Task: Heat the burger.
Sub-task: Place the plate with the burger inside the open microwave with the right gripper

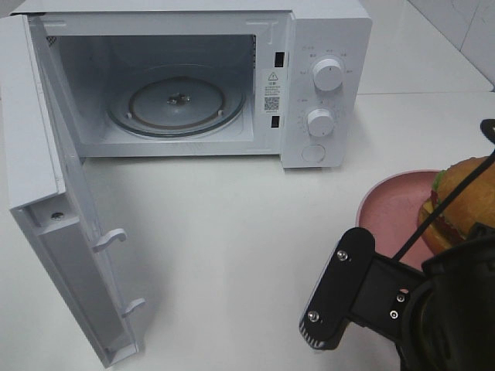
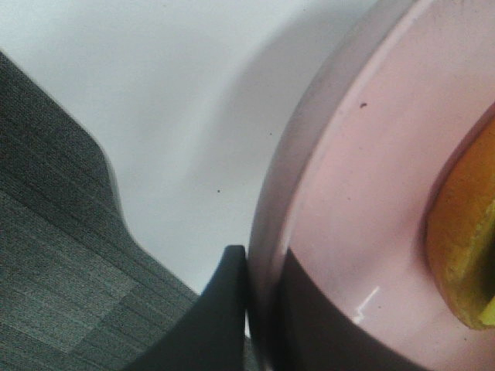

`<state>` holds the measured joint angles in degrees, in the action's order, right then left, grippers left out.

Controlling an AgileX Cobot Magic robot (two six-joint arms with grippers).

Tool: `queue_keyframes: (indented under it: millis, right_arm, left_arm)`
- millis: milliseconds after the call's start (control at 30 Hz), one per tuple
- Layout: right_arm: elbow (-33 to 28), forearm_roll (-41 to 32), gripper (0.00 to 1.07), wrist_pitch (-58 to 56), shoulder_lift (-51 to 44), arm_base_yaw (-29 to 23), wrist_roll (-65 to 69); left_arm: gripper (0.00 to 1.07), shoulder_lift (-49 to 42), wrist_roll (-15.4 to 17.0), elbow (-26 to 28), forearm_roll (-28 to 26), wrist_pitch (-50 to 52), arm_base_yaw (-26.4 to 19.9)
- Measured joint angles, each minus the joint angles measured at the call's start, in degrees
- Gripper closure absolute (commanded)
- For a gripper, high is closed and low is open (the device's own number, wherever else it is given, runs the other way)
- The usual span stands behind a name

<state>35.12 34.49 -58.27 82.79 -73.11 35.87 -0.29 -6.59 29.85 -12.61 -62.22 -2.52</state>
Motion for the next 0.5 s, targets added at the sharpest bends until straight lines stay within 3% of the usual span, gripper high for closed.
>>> queue_keyframes:
  millis: [133,500]
  right_arm:
    - [0.00,0.00,1.07,0.00,0.00,-2.69,0.00]
    - [0.00,0.06,1.07,0.06,0.00,-3.27,-3.27]
  left_arm:
    - [0.09,0.00,0.00,0.00,0.00,0.00,0.00]
    - [0.09,0.00,0.00,0.00,0.00,0.00,0.00]
